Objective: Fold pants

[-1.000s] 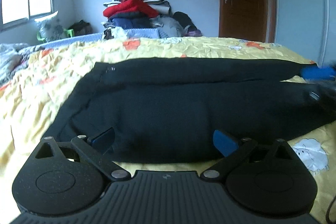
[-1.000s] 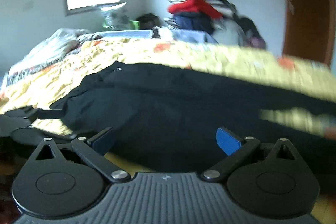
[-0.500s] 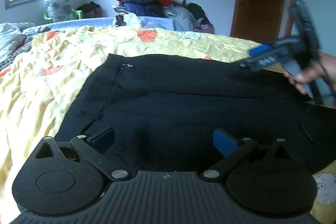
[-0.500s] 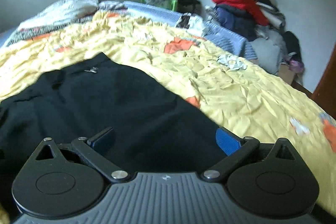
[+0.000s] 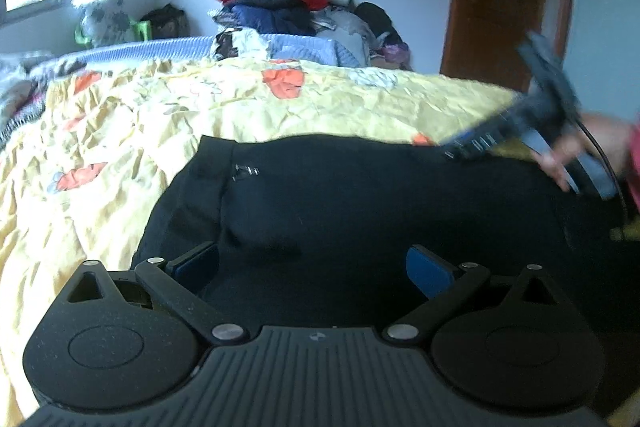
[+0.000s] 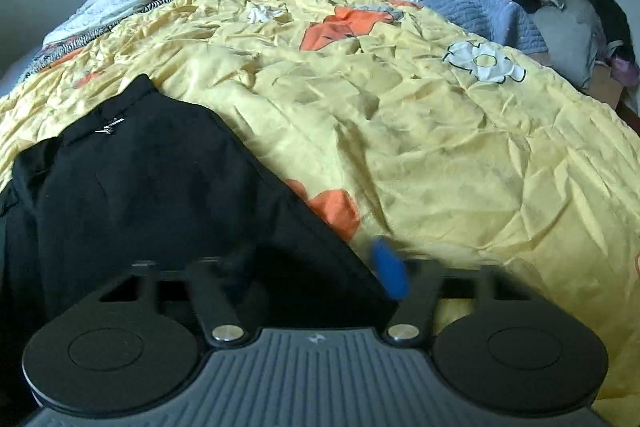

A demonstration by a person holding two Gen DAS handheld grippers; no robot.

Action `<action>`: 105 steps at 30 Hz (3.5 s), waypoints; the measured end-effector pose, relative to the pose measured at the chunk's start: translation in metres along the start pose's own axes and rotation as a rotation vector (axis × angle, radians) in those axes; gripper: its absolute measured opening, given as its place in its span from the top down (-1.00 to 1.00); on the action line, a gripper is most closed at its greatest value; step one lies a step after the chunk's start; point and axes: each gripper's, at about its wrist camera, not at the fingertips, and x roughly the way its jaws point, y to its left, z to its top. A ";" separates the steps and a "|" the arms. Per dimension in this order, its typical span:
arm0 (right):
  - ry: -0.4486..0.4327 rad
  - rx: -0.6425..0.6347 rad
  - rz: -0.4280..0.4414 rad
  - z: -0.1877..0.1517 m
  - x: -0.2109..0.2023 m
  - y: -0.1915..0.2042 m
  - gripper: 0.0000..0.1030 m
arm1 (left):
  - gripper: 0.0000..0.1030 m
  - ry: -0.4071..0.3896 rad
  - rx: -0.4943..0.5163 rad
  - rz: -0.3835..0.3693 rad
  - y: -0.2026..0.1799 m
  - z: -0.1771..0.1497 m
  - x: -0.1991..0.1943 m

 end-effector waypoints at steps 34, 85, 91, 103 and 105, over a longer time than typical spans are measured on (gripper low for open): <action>-0.190 -0.456 -0.143 -0.103 -0.117 0.172 0.93 | 0.93 0.163 -0.709 -0.234 0.119 0.033 0.022; -0.346 0.669 -0.599 -0.321 -0.313 0.051 0.47 | -0.15 0.046 0.098 -0.304 -0.112 -0.033 -0.065; -0.406 0.749 -0.641 -0.257 -0.298 -0.035 -0.37 | -0.21 0.059 0.320 -0.436 -0.175 -0.074 -0.052; -0.060 0.883 -0.811 -0.217 -0.224 -0.137 -0.34 | -0.37 0.058 0.305 -0.501 -0.180 -0.086 -0.039; -0.024 0.842 -0.815 -0.217 -0.219 -0.137 0.03 | -0.38 0.051 0.307 -0.514 -0.179 -0.085 -0.040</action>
